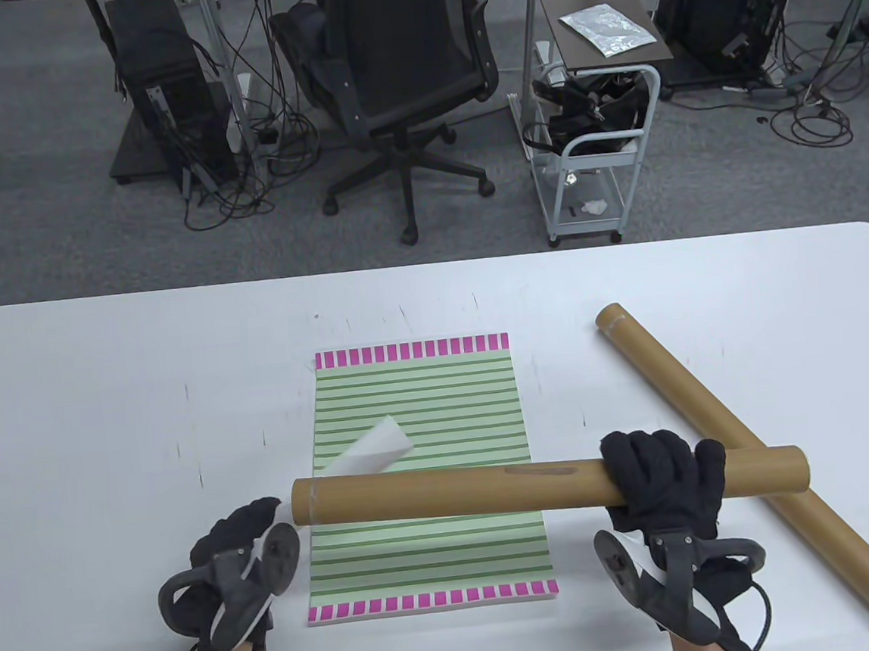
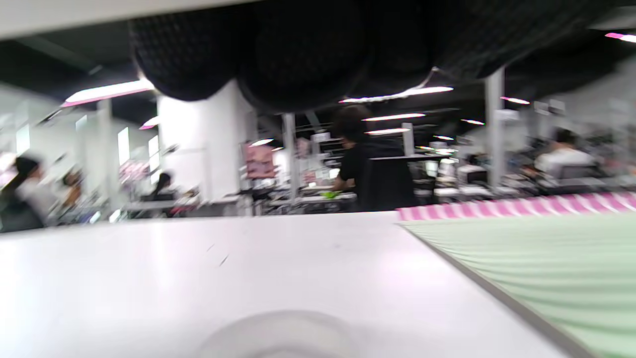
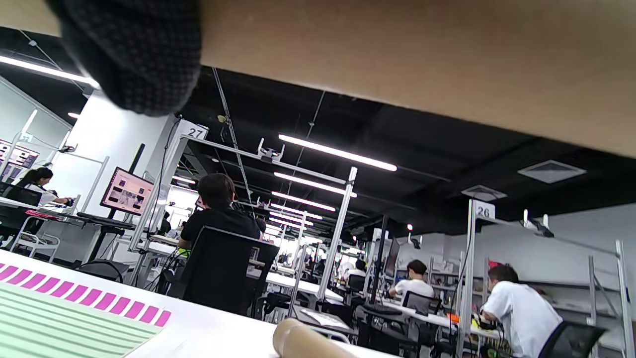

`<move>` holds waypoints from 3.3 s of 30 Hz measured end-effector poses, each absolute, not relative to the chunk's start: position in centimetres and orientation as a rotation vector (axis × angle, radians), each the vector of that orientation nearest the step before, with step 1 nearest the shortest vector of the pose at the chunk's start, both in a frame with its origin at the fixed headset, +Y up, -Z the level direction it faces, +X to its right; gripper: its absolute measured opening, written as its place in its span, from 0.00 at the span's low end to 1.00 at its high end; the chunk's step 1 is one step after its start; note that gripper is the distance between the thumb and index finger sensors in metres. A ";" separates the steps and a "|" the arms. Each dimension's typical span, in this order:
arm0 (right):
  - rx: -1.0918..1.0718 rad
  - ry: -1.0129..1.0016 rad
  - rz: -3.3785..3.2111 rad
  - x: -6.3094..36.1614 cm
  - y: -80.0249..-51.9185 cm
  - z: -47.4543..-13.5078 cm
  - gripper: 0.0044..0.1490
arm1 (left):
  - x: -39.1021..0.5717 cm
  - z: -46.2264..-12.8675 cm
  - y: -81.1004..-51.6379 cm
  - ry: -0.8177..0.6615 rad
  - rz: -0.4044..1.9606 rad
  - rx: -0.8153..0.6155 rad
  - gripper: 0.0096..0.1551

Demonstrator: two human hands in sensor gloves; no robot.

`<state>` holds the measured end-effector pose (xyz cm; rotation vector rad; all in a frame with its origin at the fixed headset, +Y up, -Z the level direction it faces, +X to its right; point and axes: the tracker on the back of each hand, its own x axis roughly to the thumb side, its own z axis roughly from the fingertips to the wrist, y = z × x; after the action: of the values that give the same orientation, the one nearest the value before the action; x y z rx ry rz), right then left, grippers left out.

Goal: Roll up mouse pads and store in mailing tubes

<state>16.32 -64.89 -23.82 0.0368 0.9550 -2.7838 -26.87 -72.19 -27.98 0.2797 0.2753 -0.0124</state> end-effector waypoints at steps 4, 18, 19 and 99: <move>0.106 0.880 -2.826 17.0 -66.0 -24.5 0.50 | -29.7 -27.9 -72.5 0.388 0.092 0.250 0.23; 0.297 0.733 -2.854 19.3 -68.0 -25.9 0.49 | -28.6 -27.9 -72.3 0.321 0.025 0.266 0.23; 0.302 0.721 -2.858 19.2 -68.2 -25.9 0.49 | -28.6 -28.0 -72.3 0.321 0.026 0.262 0.23; -0.214 0.539 -2.882 15.1 -70.0 -26.2 0.42 | -29.8 -27.1 -71.9 0.078 0.411 0.261 0.32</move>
<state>15.14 -69.96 -26.15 -0.2142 0.5386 -2.8823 -29.82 -71.86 -27.14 0.2614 0.0780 0.4115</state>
